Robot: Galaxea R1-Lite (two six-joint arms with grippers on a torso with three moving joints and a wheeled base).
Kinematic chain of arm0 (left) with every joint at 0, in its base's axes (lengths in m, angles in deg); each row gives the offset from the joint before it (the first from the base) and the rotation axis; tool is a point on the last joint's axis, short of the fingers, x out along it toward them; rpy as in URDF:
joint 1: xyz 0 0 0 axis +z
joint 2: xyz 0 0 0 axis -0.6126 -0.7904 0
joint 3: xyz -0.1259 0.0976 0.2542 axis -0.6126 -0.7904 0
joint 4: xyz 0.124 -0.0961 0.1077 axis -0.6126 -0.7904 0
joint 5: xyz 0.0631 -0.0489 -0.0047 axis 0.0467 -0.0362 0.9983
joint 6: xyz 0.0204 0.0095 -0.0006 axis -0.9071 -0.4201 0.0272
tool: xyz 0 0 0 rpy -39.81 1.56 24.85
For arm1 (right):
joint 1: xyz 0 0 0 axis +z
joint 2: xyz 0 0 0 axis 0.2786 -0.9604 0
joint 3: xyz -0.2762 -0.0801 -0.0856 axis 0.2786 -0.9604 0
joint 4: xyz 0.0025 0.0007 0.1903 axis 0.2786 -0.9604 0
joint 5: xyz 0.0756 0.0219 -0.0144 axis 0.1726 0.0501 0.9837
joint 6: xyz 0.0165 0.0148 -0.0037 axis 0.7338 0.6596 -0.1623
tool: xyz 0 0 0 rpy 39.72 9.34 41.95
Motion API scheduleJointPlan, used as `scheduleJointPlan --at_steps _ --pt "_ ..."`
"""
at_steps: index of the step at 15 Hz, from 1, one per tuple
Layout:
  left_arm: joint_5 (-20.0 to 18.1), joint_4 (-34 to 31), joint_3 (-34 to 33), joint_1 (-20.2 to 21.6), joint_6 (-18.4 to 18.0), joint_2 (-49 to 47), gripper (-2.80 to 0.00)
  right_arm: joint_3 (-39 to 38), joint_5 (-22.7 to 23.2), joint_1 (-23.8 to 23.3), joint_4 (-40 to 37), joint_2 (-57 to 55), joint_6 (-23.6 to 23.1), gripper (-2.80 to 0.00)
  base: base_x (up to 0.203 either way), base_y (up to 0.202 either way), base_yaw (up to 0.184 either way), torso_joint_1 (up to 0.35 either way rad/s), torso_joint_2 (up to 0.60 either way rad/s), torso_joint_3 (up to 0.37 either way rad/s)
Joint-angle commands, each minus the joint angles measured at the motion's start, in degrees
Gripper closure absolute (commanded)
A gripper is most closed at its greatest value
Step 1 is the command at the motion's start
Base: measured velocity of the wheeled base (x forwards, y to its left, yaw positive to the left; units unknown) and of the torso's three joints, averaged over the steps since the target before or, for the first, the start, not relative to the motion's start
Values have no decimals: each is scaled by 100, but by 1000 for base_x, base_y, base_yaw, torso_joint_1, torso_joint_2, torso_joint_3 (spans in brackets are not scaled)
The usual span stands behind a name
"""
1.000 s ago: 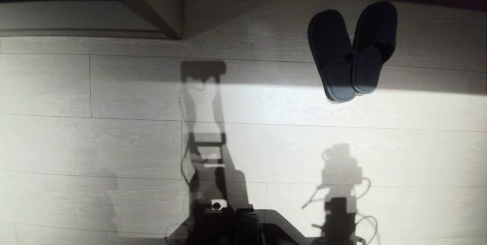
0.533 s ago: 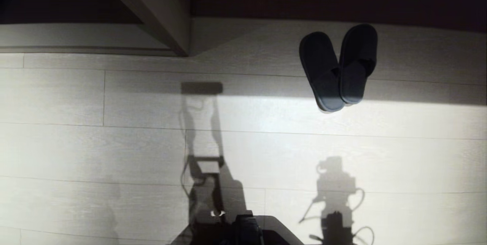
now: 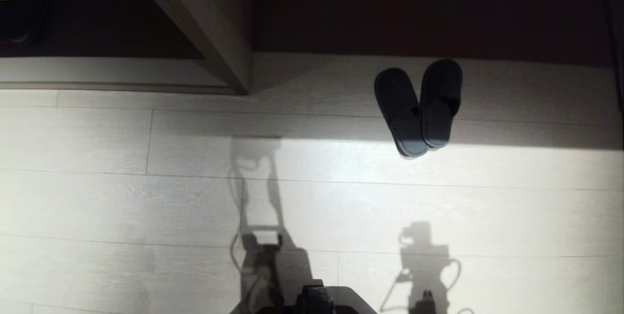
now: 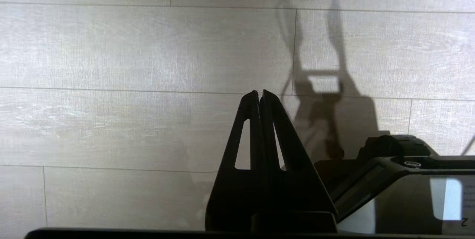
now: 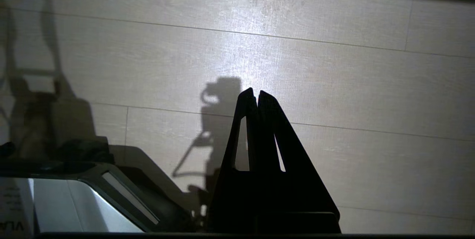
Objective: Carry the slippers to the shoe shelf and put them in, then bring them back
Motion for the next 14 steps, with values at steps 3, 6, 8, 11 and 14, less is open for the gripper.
scheduleJointPlan --at_steps 3,6,8,11,14 --pt "1 4 7 0 2 0 0 -1 2 0 5 -20 -5 0 0 0 0 1 -4 200" --pt "1 4 6 0 2 0 0 -1 2 0 5 -11 -5 0 0 0 0 5 2 197" --pt "1 4 -2 0 2 0 0 -1 2 0 5 -18 -5 0 0 0 0 1 0 196" --pt "1 4 2 0 2 0 0 -1 2 0 5 -11 -5 0 0 0 0 3 3 204" --pt "1 4 7 0 2 0 0 -1 2 0 5 -16 -5 0 0 0 0 1 2 203"
